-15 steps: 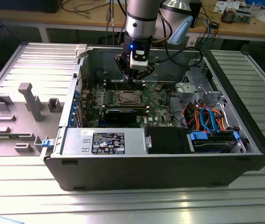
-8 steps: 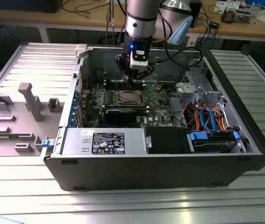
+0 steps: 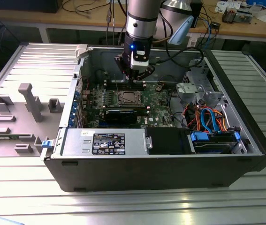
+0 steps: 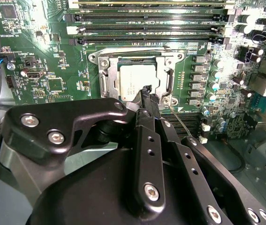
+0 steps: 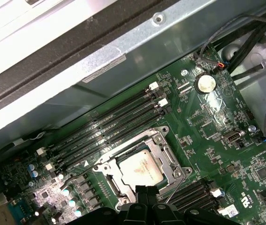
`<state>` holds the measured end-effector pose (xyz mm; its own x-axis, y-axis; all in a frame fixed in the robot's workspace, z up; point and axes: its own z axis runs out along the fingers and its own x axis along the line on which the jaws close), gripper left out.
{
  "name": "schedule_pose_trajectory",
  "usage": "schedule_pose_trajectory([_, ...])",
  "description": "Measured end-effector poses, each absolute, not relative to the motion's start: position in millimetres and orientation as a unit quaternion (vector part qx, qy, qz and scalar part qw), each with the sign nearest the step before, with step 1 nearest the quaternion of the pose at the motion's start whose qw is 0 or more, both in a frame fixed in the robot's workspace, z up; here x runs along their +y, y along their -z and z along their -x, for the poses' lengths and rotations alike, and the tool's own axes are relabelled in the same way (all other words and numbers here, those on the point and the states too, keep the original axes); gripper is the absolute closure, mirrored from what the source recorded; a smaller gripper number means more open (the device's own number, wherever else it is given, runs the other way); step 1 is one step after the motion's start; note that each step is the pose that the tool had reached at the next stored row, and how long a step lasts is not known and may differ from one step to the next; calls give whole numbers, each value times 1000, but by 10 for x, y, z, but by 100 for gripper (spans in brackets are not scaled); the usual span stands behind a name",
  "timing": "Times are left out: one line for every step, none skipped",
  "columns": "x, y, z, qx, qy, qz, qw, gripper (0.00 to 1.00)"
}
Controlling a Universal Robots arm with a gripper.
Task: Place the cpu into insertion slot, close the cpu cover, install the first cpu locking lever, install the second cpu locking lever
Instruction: 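Install the first cpu locking lever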
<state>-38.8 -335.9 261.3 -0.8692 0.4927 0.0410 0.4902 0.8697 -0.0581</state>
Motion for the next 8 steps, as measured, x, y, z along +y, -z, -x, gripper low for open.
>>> schedule_pose_trajectory([-3359, -2613, 388, -967, -23, 254, 27, 89])
schedule_pose_trajectory([-3359, -2613, 388, -967, -23, 253, 27, 89])
schedule_pose_trajectory([-3359, -2613, 388, -967, -23, 253, 27, 89])
schedule_pose_trajectory([-3358, -2613, 388, -967, -23, 252, 27, 89])
schedule_pose_trajectory([-3359, -2613, 388, -967, -23, 251, 27, 89])
schedule_pose_trajectory([-3359, -2613, 388, -968, -23, 250, 27, 89])
schedule_pose_trajectory([-3359, -2613, 388, -968, -23, 250, 27, 89])
schedule_pose_trajectory([-3359, -2613, 388, -968, -23, 248, 27, 89])
